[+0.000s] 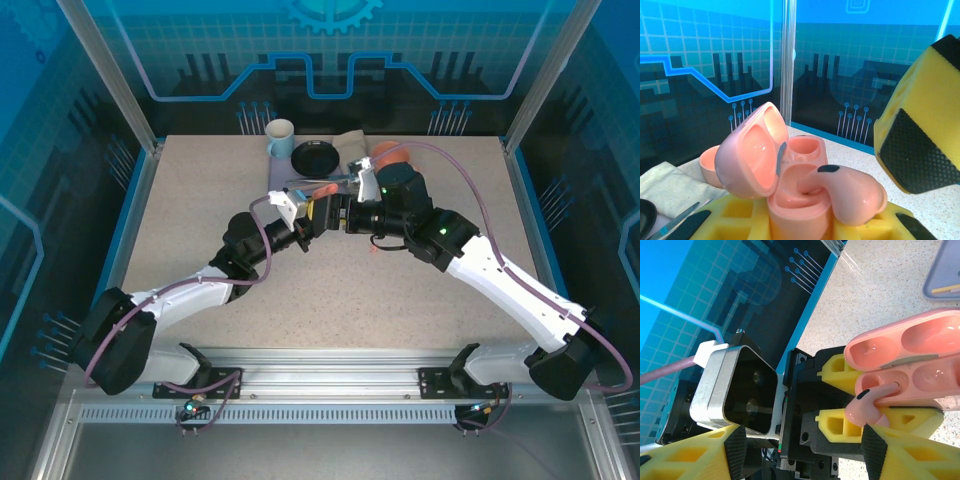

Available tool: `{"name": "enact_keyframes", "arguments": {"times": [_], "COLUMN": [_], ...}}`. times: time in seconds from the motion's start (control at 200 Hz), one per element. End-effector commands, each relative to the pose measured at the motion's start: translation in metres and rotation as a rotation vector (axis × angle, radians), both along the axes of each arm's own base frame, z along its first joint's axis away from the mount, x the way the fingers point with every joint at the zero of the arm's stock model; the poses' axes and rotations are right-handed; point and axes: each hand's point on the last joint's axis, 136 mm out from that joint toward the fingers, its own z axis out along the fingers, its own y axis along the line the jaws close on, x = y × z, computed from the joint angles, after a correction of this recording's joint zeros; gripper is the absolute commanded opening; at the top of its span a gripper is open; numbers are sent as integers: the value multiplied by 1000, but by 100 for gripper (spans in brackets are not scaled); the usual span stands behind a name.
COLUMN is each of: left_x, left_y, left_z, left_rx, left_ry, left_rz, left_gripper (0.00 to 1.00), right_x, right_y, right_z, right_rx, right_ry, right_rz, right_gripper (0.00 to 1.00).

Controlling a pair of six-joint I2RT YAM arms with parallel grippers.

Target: Insert the wireless bluetooth earbuds into the charging case

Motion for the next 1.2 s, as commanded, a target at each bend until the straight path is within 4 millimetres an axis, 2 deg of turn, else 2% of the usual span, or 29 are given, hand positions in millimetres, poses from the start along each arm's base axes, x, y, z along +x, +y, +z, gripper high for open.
{"name": "enact_keyframes", "arguments": {"times": [0.0,0.25,0.425,0.585,0.87,0.985,1.196], "left_x": [-6,-7,-10,-14,-22,-21,-20], "left_y": [-3,-4,-5,-5,-8,-7,-6], "left_z": [25,28,29,29,26,23,23], "left_rx": [-20,-25,-29,-34,-38,-34,-34], "left_ry": [-71,-75,-80,-75,-65,-58,-57], "left_rz": [-28,-33,-49,-65,-105,-94,-84], "left_gripper": [0,0,0,0,0,0,0], "right_x": [-10,-10,4,25,48,51,43], "right_y": [7,10,2,-9,-6,-3,-7], "right_z": [-10,-23,-28,-22,-2,6,9], "right_rx": [-20,-49,-78,-97,-99,-84,-65], "right_ry": [31,61,59,37,-22,-33,-30], "right_rz": [42,46,3,-34,-36,-28,-29], "right_gripper": [65,65,64,63,63,63,62]}}
